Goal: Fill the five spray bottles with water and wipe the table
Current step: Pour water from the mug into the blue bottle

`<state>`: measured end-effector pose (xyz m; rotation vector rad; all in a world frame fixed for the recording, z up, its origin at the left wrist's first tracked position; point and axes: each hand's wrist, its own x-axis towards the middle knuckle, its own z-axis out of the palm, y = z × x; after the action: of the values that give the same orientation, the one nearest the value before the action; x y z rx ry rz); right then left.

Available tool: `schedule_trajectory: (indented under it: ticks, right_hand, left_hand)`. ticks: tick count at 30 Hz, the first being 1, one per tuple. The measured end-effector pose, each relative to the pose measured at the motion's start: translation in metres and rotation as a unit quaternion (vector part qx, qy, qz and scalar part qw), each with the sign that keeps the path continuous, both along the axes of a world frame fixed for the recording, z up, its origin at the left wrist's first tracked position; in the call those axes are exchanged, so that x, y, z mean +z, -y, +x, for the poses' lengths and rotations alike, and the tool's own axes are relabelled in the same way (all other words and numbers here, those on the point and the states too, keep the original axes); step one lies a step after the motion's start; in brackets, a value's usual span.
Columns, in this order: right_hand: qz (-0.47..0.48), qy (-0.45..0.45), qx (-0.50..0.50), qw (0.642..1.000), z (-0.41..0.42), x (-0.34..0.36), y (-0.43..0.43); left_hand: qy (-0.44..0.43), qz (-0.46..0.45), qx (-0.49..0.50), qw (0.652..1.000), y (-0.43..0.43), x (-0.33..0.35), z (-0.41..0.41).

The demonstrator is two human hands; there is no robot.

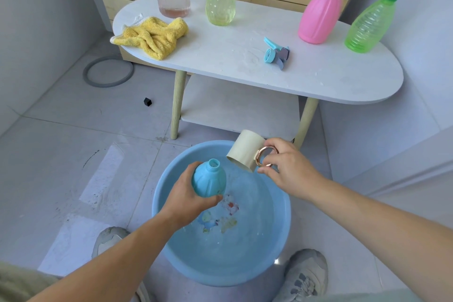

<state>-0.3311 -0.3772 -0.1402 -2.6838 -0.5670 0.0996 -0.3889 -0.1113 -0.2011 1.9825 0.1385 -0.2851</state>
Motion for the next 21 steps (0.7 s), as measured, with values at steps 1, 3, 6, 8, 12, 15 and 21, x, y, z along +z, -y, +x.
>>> schedule_trajectory:
  ticks: [1,3,6,8,12,15,21]
  right_hand:
    - [-0.003,0.008,0.008,1.000,-0.001,0.001,0.000]
    - [-0.007,0.026,0.020,0.999,-0.001,0.003,0.002]
    - [-0.009,0.050,0.031,0.998,-0.002,0.009,0.003]
    - [-0.006,0.066,0.035,0.997,-0.002,0.014,0.004]
    - [-0.002,0.089,0.029,0.996,-0.002,0.021,0.008]
    - [0.001,0.090,0.020,0.996,-0.005,0.030,0.012]
    - [0.065,0.094,-0.032,0.993,-0.008,0.074,0.015]
  left_hand:
    - [0.001,-0.001,-0.001,1.000,0.001,0.001,0.000]
    - [0.003,-0.003,-0.002,1.000,0.002,0.003,0.000]
    - [0.001,-0.004,-0.003,1.000,0.004,0.005,0.000]
    - [0.003,-0.006,-0.005,1.000,0.005,0.007,0.000]
    - [0.010,-0.011,-0.005,1.000,0.007,0.014,0.000]
    - [0.020,-0.016,-0.004,1.000,0.010,0.026,0.000]
    - [0.039,-0.050,-0.008,0.998,0.016,0.056,0.011]
